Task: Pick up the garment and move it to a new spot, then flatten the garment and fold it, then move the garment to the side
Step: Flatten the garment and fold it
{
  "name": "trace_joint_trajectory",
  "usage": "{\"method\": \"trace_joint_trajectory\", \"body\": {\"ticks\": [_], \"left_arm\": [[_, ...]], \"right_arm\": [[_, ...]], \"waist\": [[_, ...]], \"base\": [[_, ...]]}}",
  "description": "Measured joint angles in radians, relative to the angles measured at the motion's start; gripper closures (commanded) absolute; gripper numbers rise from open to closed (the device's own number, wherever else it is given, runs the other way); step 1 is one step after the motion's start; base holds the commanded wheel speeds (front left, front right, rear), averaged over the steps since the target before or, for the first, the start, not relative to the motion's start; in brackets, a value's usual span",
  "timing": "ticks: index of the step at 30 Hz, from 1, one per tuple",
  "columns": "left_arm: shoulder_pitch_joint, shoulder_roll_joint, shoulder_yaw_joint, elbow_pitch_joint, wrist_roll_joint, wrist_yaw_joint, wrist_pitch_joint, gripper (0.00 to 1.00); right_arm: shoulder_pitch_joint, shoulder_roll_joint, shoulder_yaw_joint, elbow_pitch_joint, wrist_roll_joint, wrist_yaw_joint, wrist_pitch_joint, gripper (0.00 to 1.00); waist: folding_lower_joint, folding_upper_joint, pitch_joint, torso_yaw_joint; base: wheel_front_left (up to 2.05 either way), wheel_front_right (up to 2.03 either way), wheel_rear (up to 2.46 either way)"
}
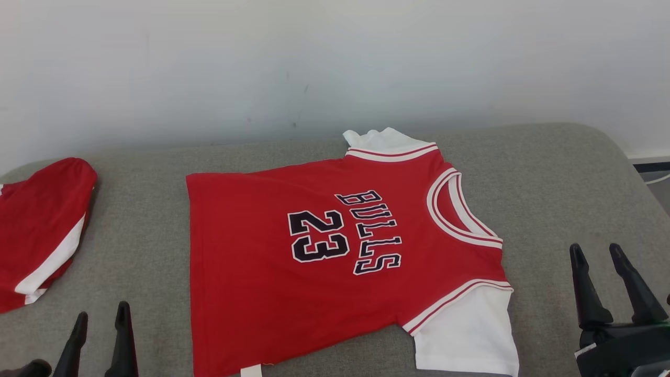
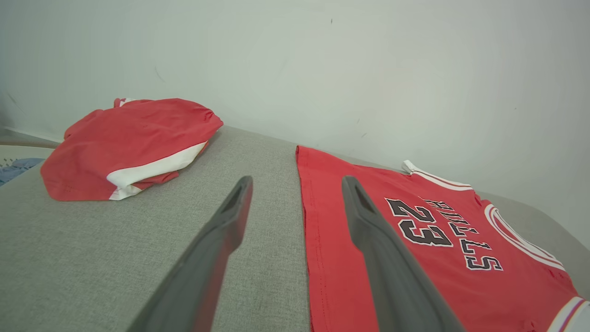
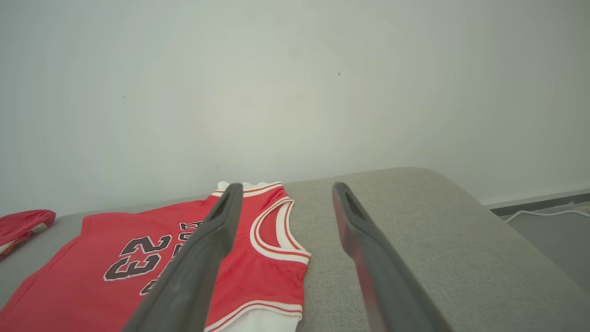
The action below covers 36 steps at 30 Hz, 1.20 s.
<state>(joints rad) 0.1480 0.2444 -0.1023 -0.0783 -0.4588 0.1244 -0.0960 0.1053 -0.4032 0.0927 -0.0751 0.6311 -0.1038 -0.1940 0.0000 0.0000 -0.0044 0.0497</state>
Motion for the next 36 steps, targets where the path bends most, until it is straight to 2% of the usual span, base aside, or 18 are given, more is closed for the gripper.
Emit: {"method": "trace_joint_trajectory", "body": {"ticks": [8,23,30,33,36], "left_arm": [[-0.055,-0.024,0.002,0.005,-0.016,0.0,0.0,0.0],[-0.058,0.024,-0.031,0.035,0.007,-0.003,0.071,0.0],[-0.053,0.025,-0.052,0.046,-0.015,-0.027,0.128,0.0],[-0.052,0.026,-0.106,0.074,-0.064,-0.074,0.206,0.0],[-0.049,0.031,-0.144,0.093,-0.077,-0.099,0.268,0.0]], "right_arm": [[-0.069,0.021,0.018,0.057,0.028,0.043,-0.01,0.0],[-0.075,0.009,0.031,0.127,0.025,0.06,-0.007,0.0],[-0.074,0.0,0.038,0.14,0.02,0.062,0.009,0.0],[-0.073,0.0,0.038,0.15,0.02,0.061,0.011,0.0],[-0.067,-0.003,0.039,0.162,0.02,0.061,0.019,0.0]], "waist": [[0.0,0.0,0.016,-0.003],[0.0,0.0,0.02,0.012],[-0.0001,-0.0001,0.025,0.015],[0.0,-0.0001,0.024,0.018],[-0.0001,-0.0001,0.016,0.022]], "base": [[0.0,0.0,0.0],[0.0,0.0,0.0],[0.0,0.0,0.0],[0.0,0.0,0.0],[0.0,0.0,0.0]]}}
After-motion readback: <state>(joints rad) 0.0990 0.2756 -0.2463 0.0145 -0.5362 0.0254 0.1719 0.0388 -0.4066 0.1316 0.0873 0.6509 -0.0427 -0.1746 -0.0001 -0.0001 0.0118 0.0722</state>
